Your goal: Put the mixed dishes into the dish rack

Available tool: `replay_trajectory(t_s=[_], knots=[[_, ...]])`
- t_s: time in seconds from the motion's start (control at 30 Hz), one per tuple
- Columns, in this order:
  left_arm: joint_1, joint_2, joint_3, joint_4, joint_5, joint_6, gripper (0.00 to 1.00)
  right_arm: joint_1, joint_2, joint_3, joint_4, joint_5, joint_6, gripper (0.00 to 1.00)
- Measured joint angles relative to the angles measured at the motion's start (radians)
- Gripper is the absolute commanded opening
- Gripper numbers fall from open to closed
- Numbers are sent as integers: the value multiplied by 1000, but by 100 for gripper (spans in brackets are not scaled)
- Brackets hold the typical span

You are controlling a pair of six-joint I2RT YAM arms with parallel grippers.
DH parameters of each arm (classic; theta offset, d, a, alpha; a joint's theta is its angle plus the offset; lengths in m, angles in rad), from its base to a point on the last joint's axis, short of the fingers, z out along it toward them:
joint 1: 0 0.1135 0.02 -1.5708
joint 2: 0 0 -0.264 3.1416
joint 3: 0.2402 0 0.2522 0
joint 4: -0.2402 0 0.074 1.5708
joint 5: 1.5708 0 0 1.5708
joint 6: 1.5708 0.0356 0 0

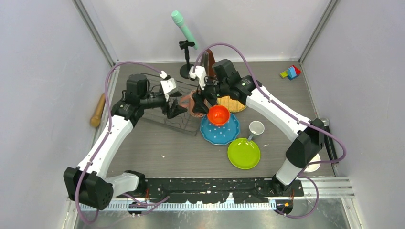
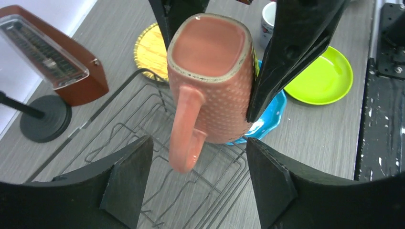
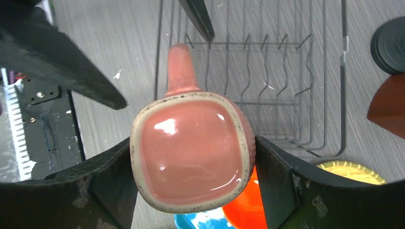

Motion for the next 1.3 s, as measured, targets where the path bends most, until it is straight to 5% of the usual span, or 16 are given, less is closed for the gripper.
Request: replay_trajectory(t_s=[0.27, 0.6, 1.3], knots=[[0, -56, -37, 72, -208, -176, 94, -3, 34, -36, 109, 92, 86, 0], [2, -197, -41, -29, -786, -715, 100, 29, 51, -134, 266, 200, 247, 0], [78, -100, -9, -322, -1052, -958, 100, 159, 129, -278, 404, 312, 339, 0]])
